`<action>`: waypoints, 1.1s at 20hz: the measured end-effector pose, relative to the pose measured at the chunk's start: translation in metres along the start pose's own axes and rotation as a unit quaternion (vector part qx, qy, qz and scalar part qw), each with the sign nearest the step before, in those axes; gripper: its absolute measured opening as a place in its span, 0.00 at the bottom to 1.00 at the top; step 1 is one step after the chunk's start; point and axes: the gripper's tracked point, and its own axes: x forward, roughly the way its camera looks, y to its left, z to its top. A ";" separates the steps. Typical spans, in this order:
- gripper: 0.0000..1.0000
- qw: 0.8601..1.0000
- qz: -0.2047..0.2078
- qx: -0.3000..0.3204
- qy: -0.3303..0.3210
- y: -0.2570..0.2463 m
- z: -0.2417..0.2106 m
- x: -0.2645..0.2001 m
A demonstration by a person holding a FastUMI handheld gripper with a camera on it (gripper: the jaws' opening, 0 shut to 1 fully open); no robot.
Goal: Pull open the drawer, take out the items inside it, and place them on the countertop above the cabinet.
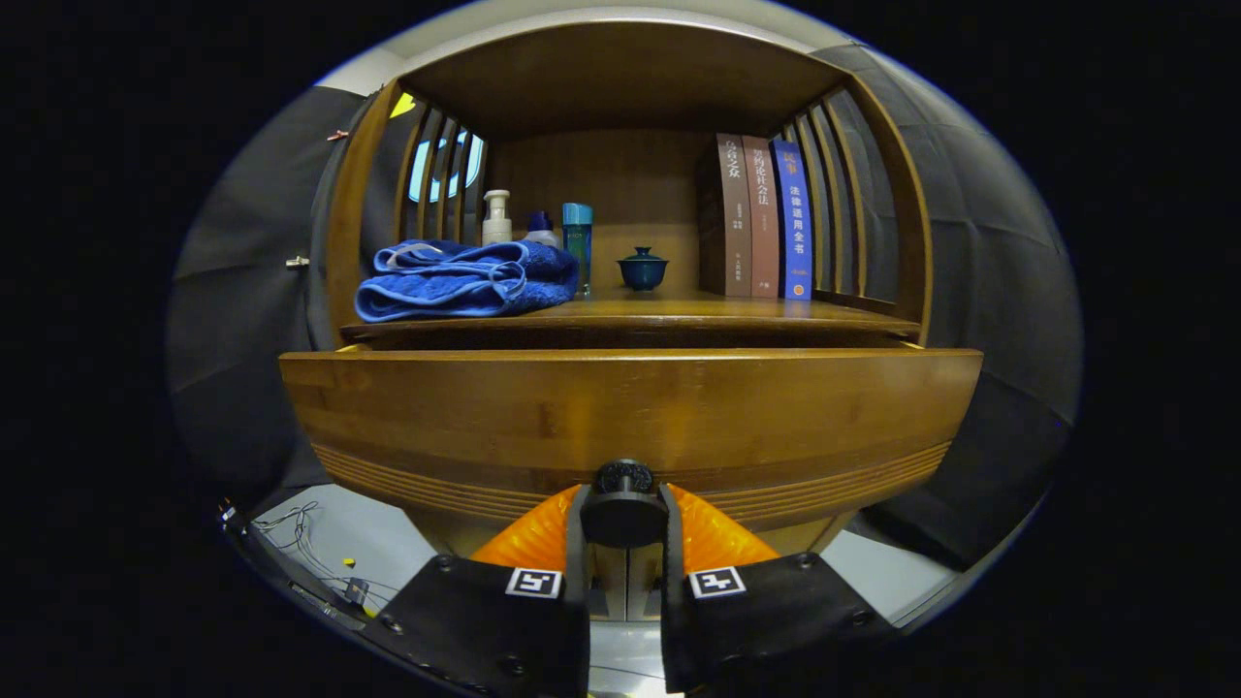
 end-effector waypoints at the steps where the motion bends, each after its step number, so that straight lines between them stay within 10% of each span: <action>1: 0.33 1.000 0.000 0.001 0.001 0.000 -0.003 -0.013; 13: 0.33 1.000 0.001 0.013 0.016 -0.002 -0.036 -0.090; 17: 0.51 1.000 0.001 0.005 -0.001 -0.002 -0.023 -0.097; 19: 1.00 1.000 0.003 -0.001 -0.002 0.000 -0.016 -0.103; 22: 0.99 1.000 0.011 0.011 0.014 0.001 -0.011 -0.114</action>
